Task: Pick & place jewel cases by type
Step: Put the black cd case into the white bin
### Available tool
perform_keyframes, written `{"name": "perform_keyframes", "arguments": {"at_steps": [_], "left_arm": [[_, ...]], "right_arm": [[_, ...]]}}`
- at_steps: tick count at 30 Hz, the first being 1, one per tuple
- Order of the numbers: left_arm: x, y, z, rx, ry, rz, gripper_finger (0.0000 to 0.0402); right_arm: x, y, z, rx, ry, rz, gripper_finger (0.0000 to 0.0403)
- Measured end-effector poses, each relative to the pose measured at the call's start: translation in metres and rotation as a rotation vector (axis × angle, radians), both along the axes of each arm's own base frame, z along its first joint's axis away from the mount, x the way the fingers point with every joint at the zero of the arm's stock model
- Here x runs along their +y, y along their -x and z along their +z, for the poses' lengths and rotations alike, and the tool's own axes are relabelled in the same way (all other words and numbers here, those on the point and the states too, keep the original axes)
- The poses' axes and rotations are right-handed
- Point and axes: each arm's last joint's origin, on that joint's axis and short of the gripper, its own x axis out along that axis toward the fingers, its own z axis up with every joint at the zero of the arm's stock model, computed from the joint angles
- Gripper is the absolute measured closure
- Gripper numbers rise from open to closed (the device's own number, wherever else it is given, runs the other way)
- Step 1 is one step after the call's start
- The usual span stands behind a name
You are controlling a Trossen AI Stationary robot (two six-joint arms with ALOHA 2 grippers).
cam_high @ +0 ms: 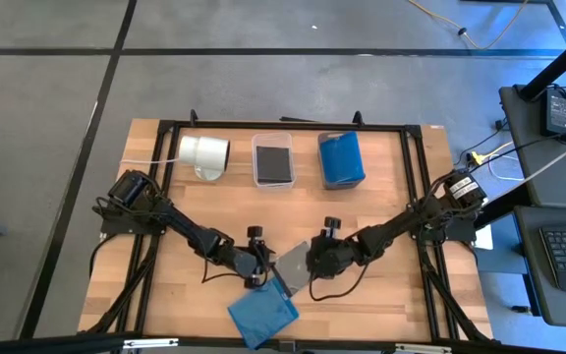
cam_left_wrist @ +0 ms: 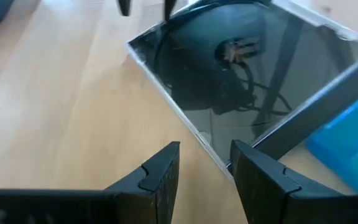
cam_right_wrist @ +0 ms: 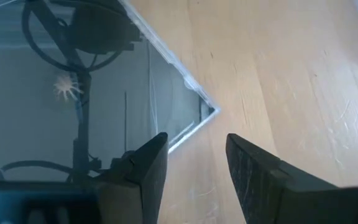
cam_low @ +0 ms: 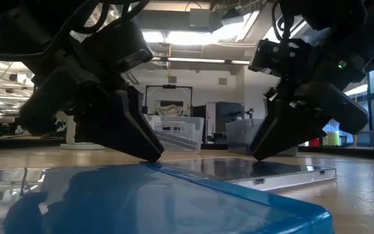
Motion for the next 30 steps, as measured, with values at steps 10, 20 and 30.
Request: {"name": "perform_keyframes", "arguments": {"at_steps": [10, 20, 30], "left_arm": [[0.014, -0.005, -0.001, -0.004, -0.022, 0.063, 0.0261], [0.026, -0.007, -0.001, -0.015, -0.083, 0.152, 0.0261], [0.023, -0.007, -0.001, 0.003, -0.053, 0.108, 0.0261]], "right_arm": [[0.000, 0.000, 0.000, -0.001, -0.001, -0.002, 0.0235], [0.000, 0.000, 0.001, 0.005, 0.033, 0.030, 0.0235], [0.039, 0.014, 0.018, -0.018, -0.155, 0.104, 0.0235]]}}
